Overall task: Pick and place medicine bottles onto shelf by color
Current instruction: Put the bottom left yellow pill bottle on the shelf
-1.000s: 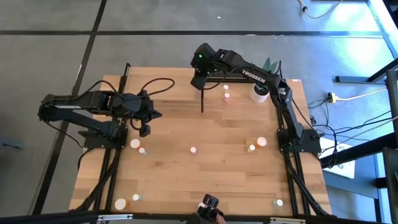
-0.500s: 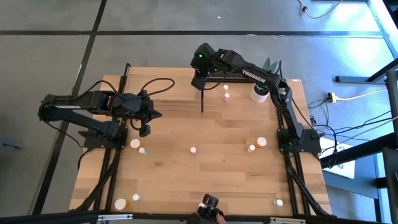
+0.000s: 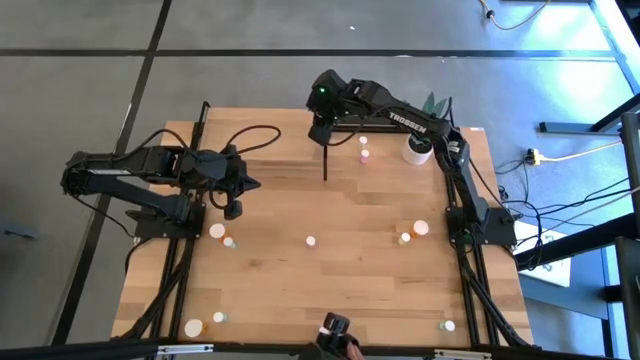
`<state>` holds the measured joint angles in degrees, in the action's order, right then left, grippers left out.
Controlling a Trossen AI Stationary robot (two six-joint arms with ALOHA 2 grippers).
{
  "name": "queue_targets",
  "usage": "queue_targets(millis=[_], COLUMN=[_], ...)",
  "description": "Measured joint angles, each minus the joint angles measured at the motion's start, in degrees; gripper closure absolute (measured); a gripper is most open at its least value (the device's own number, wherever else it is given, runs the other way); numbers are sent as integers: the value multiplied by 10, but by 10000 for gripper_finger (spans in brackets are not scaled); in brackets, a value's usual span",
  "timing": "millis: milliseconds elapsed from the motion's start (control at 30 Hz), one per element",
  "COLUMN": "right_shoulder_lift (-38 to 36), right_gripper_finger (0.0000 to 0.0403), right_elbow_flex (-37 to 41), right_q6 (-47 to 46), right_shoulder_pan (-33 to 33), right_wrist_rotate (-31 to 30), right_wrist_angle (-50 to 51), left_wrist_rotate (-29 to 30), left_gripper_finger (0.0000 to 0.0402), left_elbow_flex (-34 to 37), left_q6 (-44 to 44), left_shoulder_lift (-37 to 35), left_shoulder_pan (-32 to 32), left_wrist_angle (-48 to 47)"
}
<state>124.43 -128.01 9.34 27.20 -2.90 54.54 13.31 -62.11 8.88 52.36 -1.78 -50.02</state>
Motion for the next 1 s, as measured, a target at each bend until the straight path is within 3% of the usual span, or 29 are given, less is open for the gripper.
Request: queue_targets(millis=[233, 1000], right_shoulder_lift=[8, 8], right_gripper_finger=[269, 268], right_elbow_flex=[0, 0], right_q6=[0, 0], right_shoulder_pan=[0, 0], right_wrist_rotate=[0, 0], right_wrist_angle=[0, -8], left_wrist_rotate=[74, 76], left_gripper_finger=[401, 401], left_elbow_flex=[0, 0], left_q6=[1, 2], left_shoulder_lift=[0, 0], left_shoulder_pan=[0, 0], left_wrist_angle=[0, 0])
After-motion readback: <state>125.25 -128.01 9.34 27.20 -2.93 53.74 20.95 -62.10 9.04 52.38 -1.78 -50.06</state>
